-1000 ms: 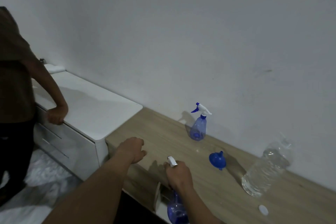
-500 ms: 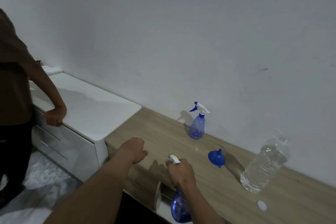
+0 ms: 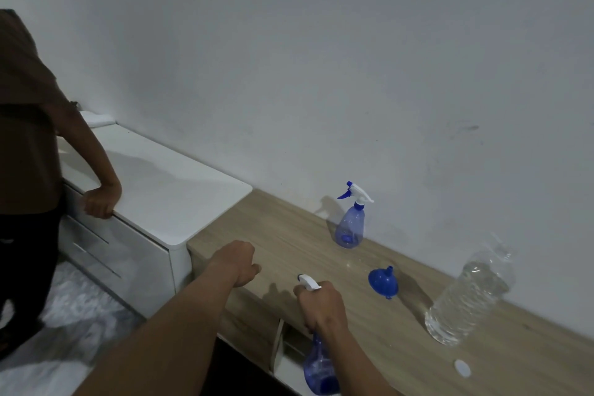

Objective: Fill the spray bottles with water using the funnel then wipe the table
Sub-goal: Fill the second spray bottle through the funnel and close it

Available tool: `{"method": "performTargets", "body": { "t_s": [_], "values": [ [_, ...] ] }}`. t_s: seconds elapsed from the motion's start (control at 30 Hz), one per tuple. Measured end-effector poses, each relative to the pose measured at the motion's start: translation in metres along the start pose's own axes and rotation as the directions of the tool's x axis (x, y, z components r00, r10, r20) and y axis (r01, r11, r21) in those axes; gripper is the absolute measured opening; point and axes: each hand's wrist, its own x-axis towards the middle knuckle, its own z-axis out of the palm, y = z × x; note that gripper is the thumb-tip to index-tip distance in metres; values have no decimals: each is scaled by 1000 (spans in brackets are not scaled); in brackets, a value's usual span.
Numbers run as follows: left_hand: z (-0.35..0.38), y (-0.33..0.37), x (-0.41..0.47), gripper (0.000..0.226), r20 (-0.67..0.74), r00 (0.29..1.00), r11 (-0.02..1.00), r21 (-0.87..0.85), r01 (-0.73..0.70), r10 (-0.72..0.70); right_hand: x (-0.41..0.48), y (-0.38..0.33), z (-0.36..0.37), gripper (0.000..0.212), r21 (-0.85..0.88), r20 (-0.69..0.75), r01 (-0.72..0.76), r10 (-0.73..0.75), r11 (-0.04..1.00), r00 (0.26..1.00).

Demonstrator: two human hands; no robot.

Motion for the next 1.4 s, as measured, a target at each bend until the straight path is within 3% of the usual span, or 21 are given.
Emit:
{"method": "performTargets", "body": {
  "t_s": [0.37,0.57,0.87,1.07,1.17,1.23,1.4],
  "values": [
    [-4,3,3,57,-17,1000,1000,-25,-17,16,5,8,-3,37,12,2,13,-13,1000,1000],
    [1,5,3,57,-5,1000,998,-59,-24,23,6,12,-4,32,126,-53,74,-67,989,996],
    [7,38,6,68,145,979,965,-241,-107,144,16,-14,-36,13,133,-153,284,-264,949,952],
    [18,67,21,86,259,934,900,-417,-123,248,46,-28,-52,4,104,-196,305,-281,947,939],
    [19,75,32,93,235,934,865,-486,-128,271,68,-37,-56,6,103,-214,314,-287,944,934],
    [21,75,45,89,175,945,864,-477,-164,276,85,-42,-55,10,123,-232,314,-280,942,931],
    [29,74,93,46,69,953,794,-572,-205,296,139,-53,-44,24,162,-273,330,-279,930,921]
  ]
}}
